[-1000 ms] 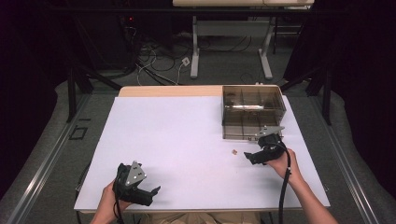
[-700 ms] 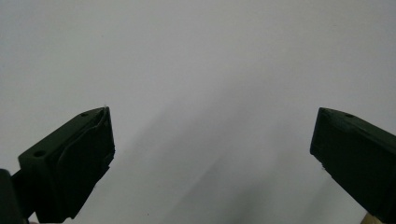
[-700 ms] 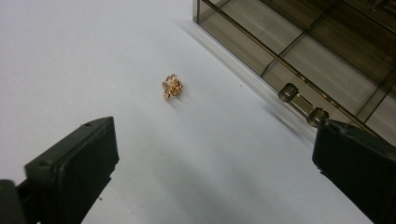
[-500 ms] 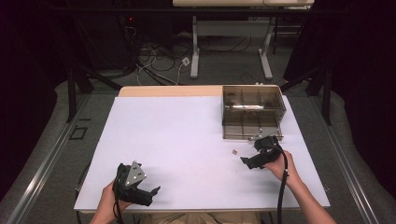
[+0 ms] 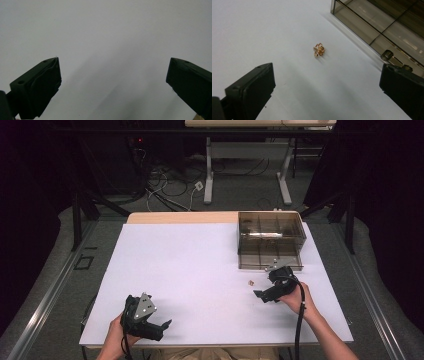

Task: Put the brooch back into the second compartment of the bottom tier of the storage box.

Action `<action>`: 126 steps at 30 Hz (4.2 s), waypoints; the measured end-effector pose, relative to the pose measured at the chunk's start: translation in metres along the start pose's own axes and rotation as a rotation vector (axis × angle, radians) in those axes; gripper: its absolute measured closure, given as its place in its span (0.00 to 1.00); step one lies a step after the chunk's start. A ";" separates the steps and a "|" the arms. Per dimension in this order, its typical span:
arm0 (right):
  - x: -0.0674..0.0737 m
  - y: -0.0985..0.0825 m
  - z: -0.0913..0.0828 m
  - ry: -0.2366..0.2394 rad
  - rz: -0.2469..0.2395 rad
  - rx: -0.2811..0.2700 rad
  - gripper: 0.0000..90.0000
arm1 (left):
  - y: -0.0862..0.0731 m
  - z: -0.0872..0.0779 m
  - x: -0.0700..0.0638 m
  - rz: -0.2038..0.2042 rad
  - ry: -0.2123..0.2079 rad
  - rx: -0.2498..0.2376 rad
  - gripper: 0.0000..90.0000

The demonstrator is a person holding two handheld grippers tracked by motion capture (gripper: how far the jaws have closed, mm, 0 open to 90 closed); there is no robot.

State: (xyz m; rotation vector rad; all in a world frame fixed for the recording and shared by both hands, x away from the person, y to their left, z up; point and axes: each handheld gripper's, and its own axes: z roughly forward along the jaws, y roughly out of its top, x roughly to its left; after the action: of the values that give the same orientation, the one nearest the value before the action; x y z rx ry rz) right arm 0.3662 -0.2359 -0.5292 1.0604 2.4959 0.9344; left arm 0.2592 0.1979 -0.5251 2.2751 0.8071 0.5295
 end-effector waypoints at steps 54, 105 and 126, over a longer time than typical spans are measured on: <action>0.012 0.014 0.034 -0.042 0.090 0.082 0.94 | 0.001 0.002 -0.001 0.012 -0.002 0.007 0.00; 0.006 0.006 0.012 -0.083 0.052 0.046 0.99 | 0.001 -0.001 0.001 0.022 -0.005 0.018 0.00; -0.010 0.001 0.004 -0.110 0.084 0.033 0.99 | 0.001 -0.001 0.000 0.012 -0.011 0.018 0.00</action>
State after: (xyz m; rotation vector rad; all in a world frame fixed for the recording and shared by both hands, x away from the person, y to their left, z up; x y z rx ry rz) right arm 0.3758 -0.2404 -0.5314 1.2015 2.4018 0.8370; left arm 0.2596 0.1981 -0.5241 2.2993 0.7961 0.5169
